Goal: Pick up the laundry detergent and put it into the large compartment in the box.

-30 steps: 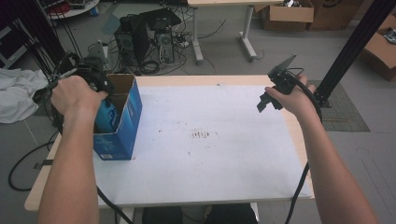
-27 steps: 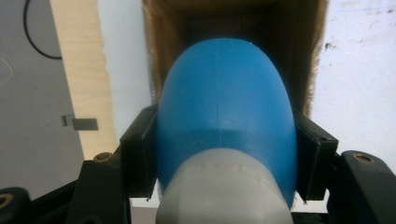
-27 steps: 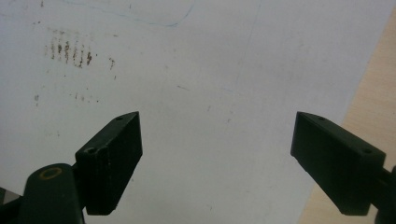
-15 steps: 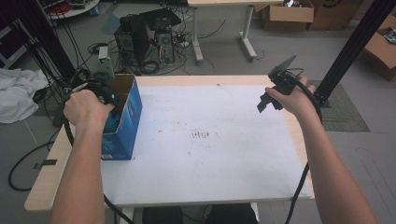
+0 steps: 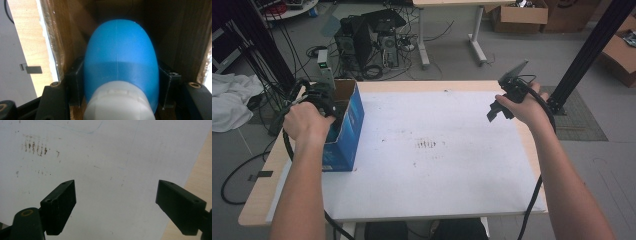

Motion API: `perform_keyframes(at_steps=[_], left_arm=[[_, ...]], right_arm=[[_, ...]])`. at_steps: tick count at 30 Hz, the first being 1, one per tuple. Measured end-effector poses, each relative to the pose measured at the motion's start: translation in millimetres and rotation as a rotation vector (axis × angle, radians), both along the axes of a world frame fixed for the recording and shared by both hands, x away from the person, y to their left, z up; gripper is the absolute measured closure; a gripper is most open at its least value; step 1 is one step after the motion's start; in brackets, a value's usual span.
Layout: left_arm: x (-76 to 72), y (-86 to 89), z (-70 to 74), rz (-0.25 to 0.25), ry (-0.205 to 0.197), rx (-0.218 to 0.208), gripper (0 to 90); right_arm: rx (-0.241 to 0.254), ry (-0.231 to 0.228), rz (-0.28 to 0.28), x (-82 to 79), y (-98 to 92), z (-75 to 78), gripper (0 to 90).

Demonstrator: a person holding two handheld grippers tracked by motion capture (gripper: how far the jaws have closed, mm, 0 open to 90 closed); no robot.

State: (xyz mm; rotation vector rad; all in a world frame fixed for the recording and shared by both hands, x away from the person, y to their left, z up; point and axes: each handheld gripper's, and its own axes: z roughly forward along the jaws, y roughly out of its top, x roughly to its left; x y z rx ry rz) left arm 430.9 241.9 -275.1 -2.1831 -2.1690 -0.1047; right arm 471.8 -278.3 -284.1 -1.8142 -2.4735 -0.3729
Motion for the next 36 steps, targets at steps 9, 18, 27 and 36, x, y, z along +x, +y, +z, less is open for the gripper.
perform_keyframes(at_steps=[9, 18, 27, 36], left_arm=[[-1.7, 1.2, -0.8, 0.003, 0.0, -0.008, 38.0], [-3.7, 1.5, -1.2, 0.0, -0.015, -0.017, 37.6], [-4.5, 1.5, 4.1, 0.011, -0.024, -0.049, 36.3], [-7.7, -0.8, 21.2, 0.011, -0.053, -0.045, 33.7]], right_arm=[[0.005, -0.003, -0.001, -1.7, -2.0, -0.3, 16.9], [0.013, -0.009, 0.005, -3.3, -4.2, 0.0, 16.9], [0.017, -0.009, -0.002, -3.8, -5.6, 1.3, 16.9], [0.016, -0.011, 0.009, -4.3, -3.9, 0.9, 16.9]])
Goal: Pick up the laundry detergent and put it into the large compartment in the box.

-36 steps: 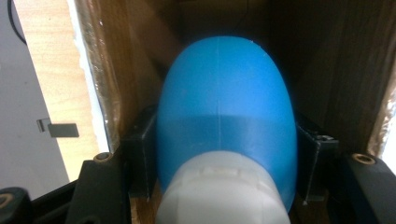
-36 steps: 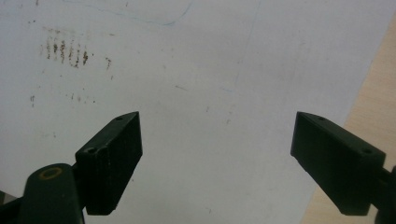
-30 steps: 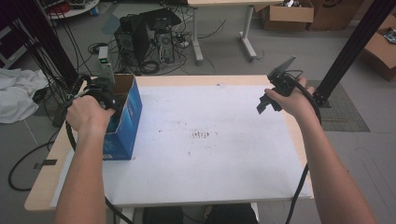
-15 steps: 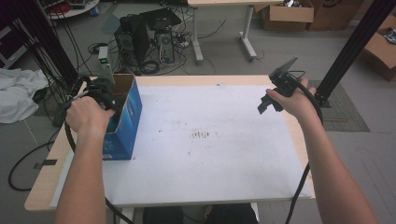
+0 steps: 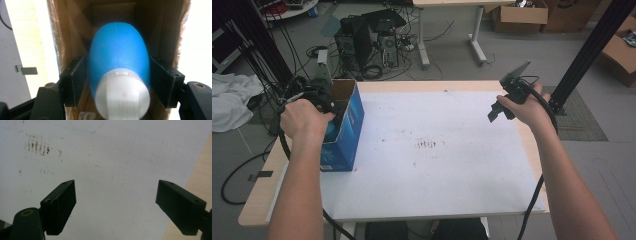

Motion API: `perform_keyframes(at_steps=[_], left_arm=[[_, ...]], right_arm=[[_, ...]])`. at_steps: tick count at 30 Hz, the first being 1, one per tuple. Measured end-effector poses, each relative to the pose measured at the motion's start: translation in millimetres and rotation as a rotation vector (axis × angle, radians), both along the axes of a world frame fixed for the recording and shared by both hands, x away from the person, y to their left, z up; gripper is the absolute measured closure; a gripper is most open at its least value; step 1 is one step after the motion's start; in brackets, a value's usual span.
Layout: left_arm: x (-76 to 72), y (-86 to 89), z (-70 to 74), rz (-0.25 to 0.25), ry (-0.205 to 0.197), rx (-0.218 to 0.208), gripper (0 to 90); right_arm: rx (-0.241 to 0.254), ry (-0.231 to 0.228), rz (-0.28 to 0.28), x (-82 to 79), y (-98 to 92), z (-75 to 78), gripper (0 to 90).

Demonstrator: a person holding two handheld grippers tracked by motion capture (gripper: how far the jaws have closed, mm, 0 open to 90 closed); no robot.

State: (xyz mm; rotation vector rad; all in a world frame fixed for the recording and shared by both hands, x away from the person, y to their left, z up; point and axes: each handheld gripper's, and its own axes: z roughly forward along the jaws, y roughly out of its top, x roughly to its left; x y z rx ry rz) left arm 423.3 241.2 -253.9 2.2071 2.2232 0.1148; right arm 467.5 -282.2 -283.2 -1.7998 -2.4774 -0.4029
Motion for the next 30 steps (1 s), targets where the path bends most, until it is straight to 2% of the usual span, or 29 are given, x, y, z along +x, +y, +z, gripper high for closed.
perform_keyframes(at_steps=[5, 8, 14, 21, 30], left_arm=[[-2.3, -1.0, 11.6, 0.005, -0.017, 0.0, 32.6], [-5.2, -3.3, 27.0, -0.002, -0.034, 0.02, 31.8], [-9.4, -12.0, 42.2, -0.034, -0.045, 0.027, 28.8], [-11.7, -31.9, 49.7, -0.085, -0.053, 0.032, 23.1], [-10.6, -58.8, 51.7, -0.144, -0.052, 0.036, 18.5]], right_arm=[[0.003, 0.002, -0.001, -0.8, 0.7, 1.1, 16.9], [0.006, -0.002, 0.0, -1.0, -0.3, 1.1, 16.9], [0.01, -0.001, 0.0, -2.0, 0.8, 1.5, 16.9], [0.013, -0.006, 0.006, -3.9, 2.4, 3.7, 16.9], [0.013, -0.014, 0.006, -5.8, 2.2, 7.5, 16.9]])
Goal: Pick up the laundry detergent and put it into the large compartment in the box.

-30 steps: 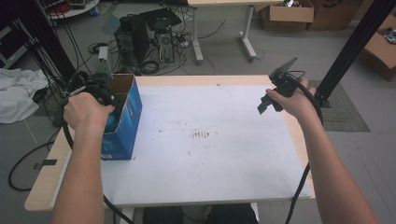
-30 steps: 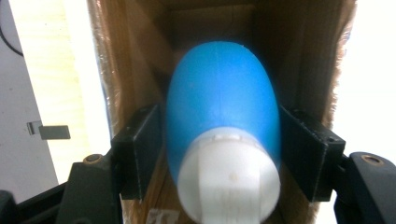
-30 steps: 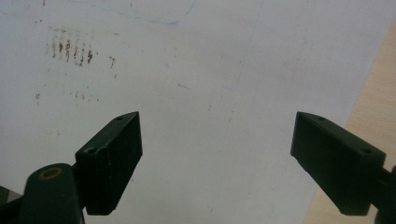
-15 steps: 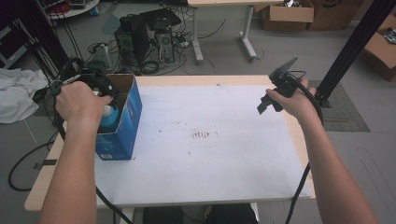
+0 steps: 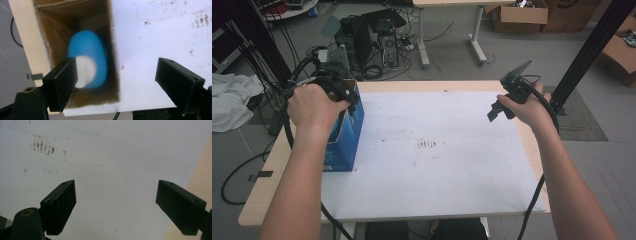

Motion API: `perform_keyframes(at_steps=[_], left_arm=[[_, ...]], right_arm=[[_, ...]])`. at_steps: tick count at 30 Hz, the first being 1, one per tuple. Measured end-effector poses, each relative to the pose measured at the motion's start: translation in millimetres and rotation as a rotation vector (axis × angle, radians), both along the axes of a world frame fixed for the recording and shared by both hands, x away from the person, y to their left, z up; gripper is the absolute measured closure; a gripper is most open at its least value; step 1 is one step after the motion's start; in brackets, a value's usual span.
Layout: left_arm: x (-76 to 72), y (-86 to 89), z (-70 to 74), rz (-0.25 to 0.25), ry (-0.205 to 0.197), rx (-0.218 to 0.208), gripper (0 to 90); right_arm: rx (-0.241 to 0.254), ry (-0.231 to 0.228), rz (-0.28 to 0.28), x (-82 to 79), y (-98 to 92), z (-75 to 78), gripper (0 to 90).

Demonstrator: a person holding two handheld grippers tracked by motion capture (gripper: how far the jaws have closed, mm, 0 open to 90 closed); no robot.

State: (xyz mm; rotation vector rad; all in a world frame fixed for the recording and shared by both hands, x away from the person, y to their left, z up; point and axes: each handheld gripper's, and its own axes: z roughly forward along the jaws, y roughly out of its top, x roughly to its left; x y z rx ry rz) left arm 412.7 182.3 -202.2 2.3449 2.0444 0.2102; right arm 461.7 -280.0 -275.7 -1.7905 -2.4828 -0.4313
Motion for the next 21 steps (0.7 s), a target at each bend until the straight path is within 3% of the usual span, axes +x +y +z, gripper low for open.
perform_keyframes(at_steps=[11, 21], left_arm=[[-1.1, -34.4, -3.1, -0.089, -0.003, -0.003, 14.6], [-1.3, -70.5, -15.6, -0.159, 0.003, 0.01, 9.5]], right_arm=[[-0.003, 0.004, -0.003, -3.4, 0.6, 3.0, 16.9], [-0.002, -0.003, -0.004, -5.9, -2.6, 5.5, 16.9]])
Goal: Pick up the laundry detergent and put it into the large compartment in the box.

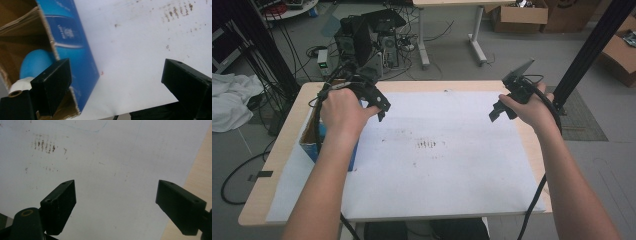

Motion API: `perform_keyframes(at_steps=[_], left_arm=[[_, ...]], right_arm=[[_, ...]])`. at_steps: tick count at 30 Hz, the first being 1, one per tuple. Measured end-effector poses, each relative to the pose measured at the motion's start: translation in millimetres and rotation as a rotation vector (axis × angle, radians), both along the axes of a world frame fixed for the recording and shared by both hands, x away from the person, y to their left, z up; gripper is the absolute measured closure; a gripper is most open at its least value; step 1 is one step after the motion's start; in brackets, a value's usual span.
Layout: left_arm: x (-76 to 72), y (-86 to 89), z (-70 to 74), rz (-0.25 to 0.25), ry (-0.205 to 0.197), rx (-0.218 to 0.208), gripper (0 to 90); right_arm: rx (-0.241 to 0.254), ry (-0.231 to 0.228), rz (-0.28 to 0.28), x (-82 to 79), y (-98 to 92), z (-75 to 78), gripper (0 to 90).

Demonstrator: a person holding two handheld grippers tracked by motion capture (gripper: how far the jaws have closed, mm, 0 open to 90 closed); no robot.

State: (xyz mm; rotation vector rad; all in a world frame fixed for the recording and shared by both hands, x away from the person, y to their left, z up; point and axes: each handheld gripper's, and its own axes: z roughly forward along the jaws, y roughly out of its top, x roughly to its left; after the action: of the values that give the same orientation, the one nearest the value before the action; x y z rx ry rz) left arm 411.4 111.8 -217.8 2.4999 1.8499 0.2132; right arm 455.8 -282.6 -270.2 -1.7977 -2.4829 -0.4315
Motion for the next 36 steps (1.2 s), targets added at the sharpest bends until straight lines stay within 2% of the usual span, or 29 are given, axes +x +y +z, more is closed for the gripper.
perform_keyframes(at_steps=[3, 6, 13, 16, 24, 30, 36], left_arm=[[-0.4, -7.6, -2.9, -0.012, 0.004, 0.003, 7.2], [-1.2, -20.9, -9.3, -0.053, 0.017, 0.006, 5.5], [-3.4, -42.7, -20.9, -0.106, 0.03, 0.016, 2.7], [-4.6, -54.3, -26.4, -0.134, 0.035, 0.038, 0.8], [-9.1, -80.4, -35.4, -0.198, 0.042, 0.028, 0.1], [-10.7, -88.8, -37.2, -0.217, 0.045, 0.025, 0.1], [-10.7, -88.4, -36.1, -0.22, 0.042, 0.023, 0.1]], right_arm=[[-0.001, 0.003, 0.0, 0.1, -0.4, 0.3, 16.9], [0.001, 0.0, 0.002, -0.9, -0.6, 0.7, 16.9], [0.004, 0.002, -0.007, -2.1, -4.6, -0.3, 16.9], [0.001, 0.001, -0.003, -2.1, -5.7, -0.9, 16.9], [0.002, 0.005, -0.001, -1.3, -4.4, -1.0, 16.9], [0.003, 0.001, -0.003, -1.9, -5.6, -1.2, 16.9], [0.003, 0.003, -0.01, -2.5, -7.8, -2.0, 16.9]])
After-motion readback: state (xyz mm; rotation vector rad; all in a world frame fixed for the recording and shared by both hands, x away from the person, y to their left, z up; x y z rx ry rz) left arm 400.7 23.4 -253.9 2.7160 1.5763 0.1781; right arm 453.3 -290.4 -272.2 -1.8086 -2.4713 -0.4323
